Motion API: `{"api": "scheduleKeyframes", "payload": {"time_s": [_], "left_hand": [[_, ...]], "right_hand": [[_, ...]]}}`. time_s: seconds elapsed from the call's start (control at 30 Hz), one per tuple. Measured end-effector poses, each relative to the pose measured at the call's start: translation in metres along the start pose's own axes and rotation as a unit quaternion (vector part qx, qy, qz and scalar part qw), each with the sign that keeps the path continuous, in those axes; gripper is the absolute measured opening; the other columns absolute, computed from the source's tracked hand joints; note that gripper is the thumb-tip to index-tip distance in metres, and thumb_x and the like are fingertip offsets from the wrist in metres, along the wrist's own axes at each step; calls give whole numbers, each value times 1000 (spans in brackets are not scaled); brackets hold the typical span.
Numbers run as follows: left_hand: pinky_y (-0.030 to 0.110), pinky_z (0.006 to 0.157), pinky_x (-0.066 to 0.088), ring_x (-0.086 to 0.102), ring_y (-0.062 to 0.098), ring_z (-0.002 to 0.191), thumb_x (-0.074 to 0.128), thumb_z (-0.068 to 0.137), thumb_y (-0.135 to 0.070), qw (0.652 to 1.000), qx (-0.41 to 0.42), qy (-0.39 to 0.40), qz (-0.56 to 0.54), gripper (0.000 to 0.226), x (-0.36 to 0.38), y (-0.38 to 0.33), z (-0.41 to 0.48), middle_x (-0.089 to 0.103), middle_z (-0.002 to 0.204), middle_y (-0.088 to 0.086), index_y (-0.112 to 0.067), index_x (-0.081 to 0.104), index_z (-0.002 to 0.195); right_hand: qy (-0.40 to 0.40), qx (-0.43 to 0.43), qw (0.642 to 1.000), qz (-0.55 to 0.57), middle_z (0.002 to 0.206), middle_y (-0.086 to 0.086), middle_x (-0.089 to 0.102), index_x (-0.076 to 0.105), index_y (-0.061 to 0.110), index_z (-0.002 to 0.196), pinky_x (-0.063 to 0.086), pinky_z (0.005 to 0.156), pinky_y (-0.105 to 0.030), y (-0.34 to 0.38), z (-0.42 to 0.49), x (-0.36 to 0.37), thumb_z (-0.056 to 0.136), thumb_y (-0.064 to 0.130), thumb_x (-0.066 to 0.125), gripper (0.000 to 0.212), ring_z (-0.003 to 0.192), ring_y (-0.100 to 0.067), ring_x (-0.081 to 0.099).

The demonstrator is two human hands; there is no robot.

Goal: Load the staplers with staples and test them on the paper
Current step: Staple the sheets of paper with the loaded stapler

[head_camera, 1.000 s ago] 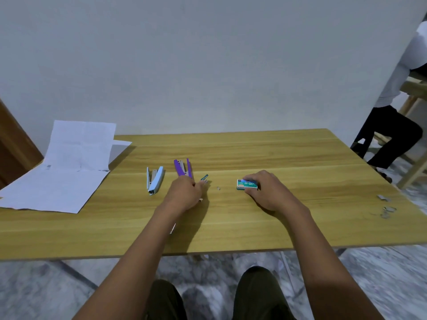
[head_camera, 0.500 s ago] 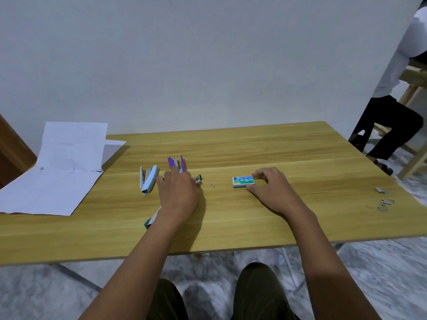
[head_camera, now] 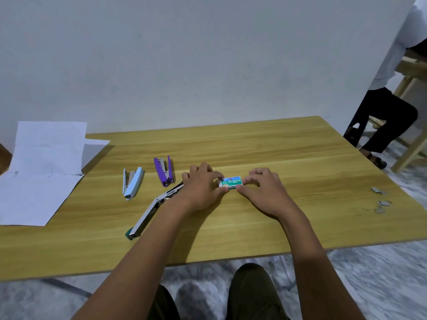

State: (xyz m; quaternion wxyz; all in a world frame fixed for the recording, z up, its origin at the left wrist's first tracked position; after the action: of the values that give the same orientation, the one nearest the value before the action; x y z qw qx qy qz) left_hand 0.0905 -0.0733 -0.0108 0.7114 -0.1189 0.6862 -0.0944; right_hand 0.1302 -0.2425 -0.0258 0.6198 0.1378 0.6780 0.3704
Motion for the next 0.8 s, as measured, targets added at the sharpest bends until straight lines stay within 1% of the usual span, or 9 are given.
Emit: {"api": "scheduleKeyframes", "payload": {"time_s": [0.07,0.13,0.23,0.33,0.4,0.57,0.63,0.7,0.8], "left_hand": [[33,84,19,32,20,117,55,92,-54,1000,5,-7,-8,43,0,1,0,43,125,-1,-34,57,130],[33,84,19,32,20,117,55,93,-53,1000,8,-12,-18,42,0,1,-1,44,124,-1,-33,58,130],[32,85,19,33,19,117,58,91,-53,999,8,-23,-34,43,1,0,-3,45,122,-2,-33,61,128],[31,85,20,35,17,114,62,89,-53,998,12,-25,-61,44,1,0,-5,44,115,-5,-30,63,127],[32,86,24,38,17,112,64,88,-50,997,20,-18,-75,45,0,2,-5,48,114,-4,-28,64,127],[40,91,42,50,20,103,66,90,-41,993,30,-13,-114,35,-1,10,-8,55,103,0,-25,69,121],[38,92,41,50,19,103,65,91,-41,993,26,-17,-112,35,-1,11,-9,54,102,-2,-26,68,122],[33,89,34,47,17,106,63,92,-42,994,22,-19,-102,36,0,10,-10,53,104,-3,-27,66,124],[31,86,28,46,17,108,61,92,-42,995,22,-15,-97,35,-1,9,-11,54,105,-3,-28,65,124]], "right_hand": [[29,5,999,-14,138,13,43,68,33,115,21,101,-28,1,2,1,90,50,62,31,134,-11,30],[58,12,998,-5,140,14,41,67,33,118,18,100,-28,0,5,1,91,52,60,34,136,-11,26],[45,-6,999,9,141,10,41,58,34,129,21,106,-30,3,9,-3,90,51,62,43,137,-12,29],[62,-53,996,-33,143,11,40,53,41,133,20,108,-31,11,11,-1,88,52,65,48,136,-12,30],[80,-66,993,-64,143,12,42,59,41,128,21,109,-33,12,13,0,88,53,63,42,136,-12,29],[102,-60,992,-49,141,11,44,62,37,124,30,115,-42,6,17,-3,88,50,65,39,136,-12,29],[107,-53,992,-46,141,10,44,62,36,126,32,114,-41,3,17,-7,88,49,66,41,136,-12,28],[94,-54,993,-37,139,9,44,62,36,126,32,113,-36,3,18,-12,88,47,67,39,136,-12,28],[53,-85,995,-5,134,8,47,65,38,118,30,110,-31,15,17,-16,90,40,68,28,133,-10,30]]}}
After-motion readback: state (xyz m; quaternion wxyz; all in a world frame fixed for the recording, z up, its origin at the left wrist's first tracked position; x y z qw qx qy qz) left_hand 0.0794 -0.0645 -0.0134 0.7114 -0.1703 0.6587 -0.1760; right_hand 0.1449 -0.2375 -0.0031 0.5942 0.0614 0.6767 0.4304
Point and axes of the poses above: each hand's wrist, its own z-axis towards the middle knuckle, its own x-axis out of the palm, y = z × x, the point moved 6 cm from there along z, towards the middle knuckle
